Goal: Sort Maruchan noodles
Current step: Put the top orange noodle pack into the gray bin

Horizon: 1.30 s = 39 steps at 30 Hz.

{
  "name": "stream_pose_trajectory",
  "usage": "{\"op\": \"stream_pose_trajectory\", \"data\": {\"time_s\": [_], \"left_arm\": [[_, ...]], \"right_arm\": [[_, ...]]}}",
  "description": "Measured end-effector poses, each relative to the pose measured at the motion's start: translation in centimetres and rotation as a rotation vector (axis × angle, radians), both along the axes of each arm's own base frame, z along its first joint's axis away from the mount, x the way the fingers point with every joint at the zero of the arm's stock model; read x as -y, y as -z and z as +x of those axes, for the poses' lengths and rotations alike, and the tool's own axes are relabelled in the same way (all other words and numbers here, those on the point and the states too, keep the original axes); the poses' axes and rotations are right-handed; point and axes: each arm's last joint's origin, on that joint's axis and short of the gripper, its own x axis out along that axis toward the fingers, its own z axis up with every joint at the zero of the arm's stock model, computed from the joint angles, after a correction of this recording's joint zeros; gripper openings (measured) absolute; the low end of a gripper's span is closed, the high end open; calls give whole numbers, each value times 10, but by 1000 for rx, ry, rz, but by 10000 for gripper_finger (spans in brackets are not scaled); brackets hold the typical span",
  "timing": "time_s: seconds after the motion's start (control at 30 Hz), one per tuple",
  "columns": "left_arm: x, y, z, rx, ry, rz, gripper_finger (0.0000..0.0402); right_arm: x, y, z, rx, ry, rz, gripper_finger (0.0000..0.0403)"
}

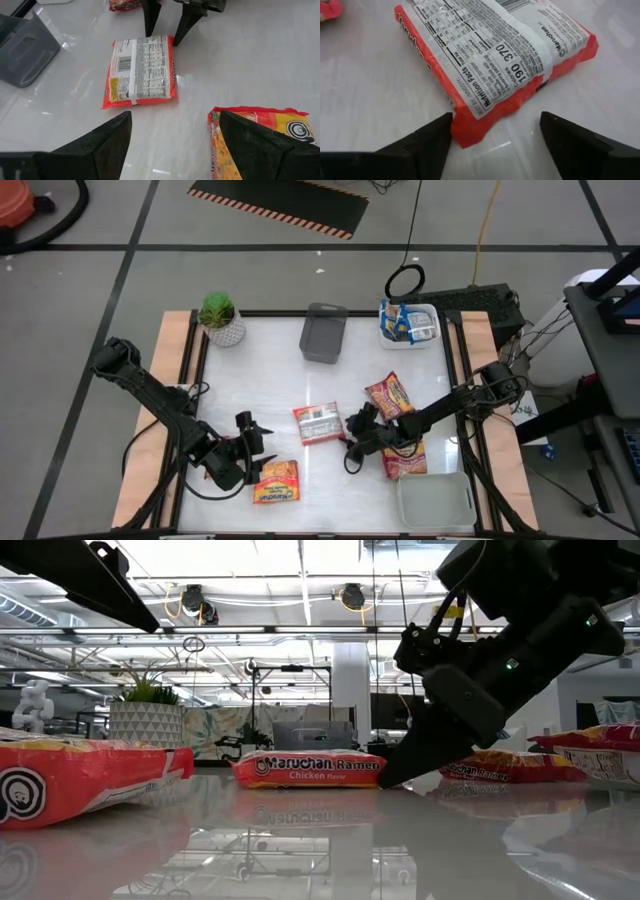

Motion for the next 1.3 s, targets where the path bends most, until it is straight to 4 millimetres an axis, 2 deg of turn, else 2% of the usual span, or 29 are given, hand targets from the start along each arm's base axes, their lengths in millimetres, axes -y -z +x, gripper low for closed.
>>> {"op": "stream_pose_trajectory", "data": {"time_s": [0.2, 0.77, 0.97, 1.1, 1.3], "left_arm": [[0, 0, 0, 0, 0, 0, 305], [0, 0, 0, 1, -3, -3, 305], [0, 0, 0, 1, -4, -3, 305], [0, 0, 0, 3, -3, 5, 305], [3, -1, -1, 10, 39, 44, 305]], "right_arm": [[0, 0, 0, -2, -7, -5, 209], [-4, -2, 4, 10, -125, 69, 13], [-8, -12, 6, 41, -184, 127, 8], [-11, -32, 11, 114, -208, 169, 1], [-10, -59, 11, 225, -102, 278, 1]]}}
